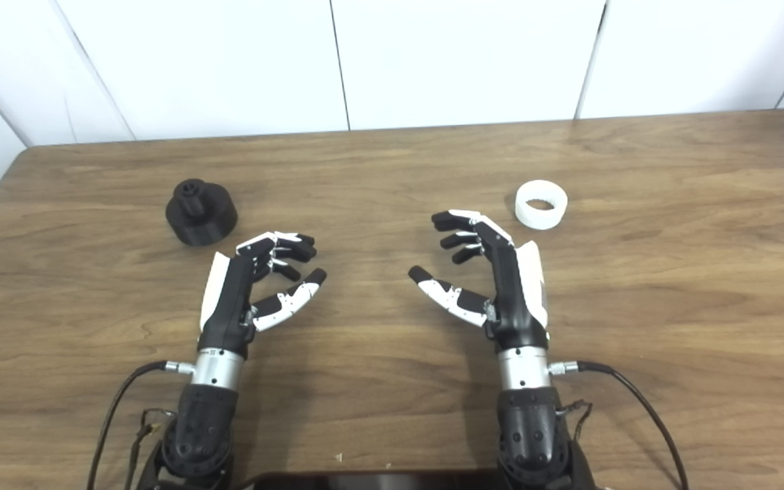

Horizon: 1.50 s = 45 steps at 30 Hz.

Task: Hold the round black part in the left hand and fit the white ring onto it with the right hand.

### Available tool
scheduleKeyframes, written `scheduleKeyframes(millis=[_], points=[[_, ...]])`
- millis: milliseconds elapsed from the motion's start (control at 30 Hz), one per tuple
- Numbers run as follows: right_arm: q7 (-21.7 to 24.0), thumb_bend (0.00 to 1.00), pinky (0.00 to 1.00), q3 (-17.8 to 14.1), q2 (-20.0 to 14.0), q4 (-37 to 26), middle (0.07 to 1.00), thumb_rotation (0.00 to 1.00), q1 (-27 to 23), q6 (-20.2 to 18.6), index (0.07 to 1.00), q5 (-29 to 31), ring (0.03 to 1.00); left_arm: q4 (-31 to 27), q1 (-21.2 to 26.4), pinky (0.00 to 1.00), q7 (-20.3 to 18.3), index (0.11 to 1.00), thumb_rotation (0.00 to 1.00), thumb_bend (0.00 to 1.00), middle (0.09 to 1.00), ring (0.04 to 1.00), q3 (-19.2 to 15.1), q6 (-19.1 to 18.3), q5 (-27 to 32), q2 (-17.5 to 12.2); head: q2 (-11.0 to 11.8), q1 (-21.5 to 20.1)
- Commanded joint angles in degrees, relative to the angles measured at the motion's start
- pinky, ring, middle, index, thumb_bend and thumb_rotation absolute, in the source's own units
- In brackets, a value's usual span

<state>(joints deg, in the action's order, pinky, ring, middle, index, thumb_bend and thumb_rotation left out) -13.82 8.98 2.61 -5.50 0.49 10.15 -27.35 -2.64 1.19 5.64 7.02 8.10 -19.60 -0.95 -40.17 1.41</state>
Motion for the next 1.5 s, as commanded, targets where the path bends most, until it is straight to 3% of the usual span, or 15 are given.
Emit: scheduleKeyframes(millis=[0,567,900,967,1133,1467], points=[[-0.26,0.61,0.48,0.12,0.05,2.29,0.664,0.15,1.24,0.8,0.658,0.12,0.59,-0.39,1.07,0.49,0.79,0.497,0.05,0.51,0.675,0.617,0.09,1.38,0.04,0.76,-0.07,0.06],[0.0,0.61,0.47,0.32,0.17,2.09,0.662,0.15,1.06,-0.05,0.658,-0.85,0.583,-0.4,1.43,0.49,0.67,0.497,0.05,0.51,0.674,0.613,-0.01,1.97,0.21,0.54,-0.22,0.11],[0.53,0.62,0.46,-1.4,-2.58,3.2,0.661,0.14,1.77,3.12,0.658,2.8,0.592,1.36,1.16,0.48,2.15,0.498,0.05,0.51,0.676,0.607,2.22,2.18,-3.09,2.63,3.62,15.26],[0.55,0.63,0.46,-1.72,-3.22,3.71,0.66,0.12,1.71,3.75,0.655,3.5,0.589,2.05,1.22,0.48,2.76,0.498,0.05,0.51,0.677,0.611,2.67,2.26,-4.04,3.0,4.05,16.57],[1.55,0.63,0.47,-2.46,-3.83,4.2,0.67,0.12,1.86,3.75,0.656,6.19,0.59,2.95,1.24,0.48,4.03,0.498,0.05,0.51,0.679,0.611,2.95,2.25,-5.66,3.71,4.26,17.16],[1.21,0.63,0.47,-2.69,-4.31,4.87,0.663,0.11,1.71,5.48,0.646,5.77,0.581,2.51,1.26,0.48,4.77,0.498,0.05,0.51,0.694,0.608,2.47,2.28,-5.65,4.08,3.94,16.12]])
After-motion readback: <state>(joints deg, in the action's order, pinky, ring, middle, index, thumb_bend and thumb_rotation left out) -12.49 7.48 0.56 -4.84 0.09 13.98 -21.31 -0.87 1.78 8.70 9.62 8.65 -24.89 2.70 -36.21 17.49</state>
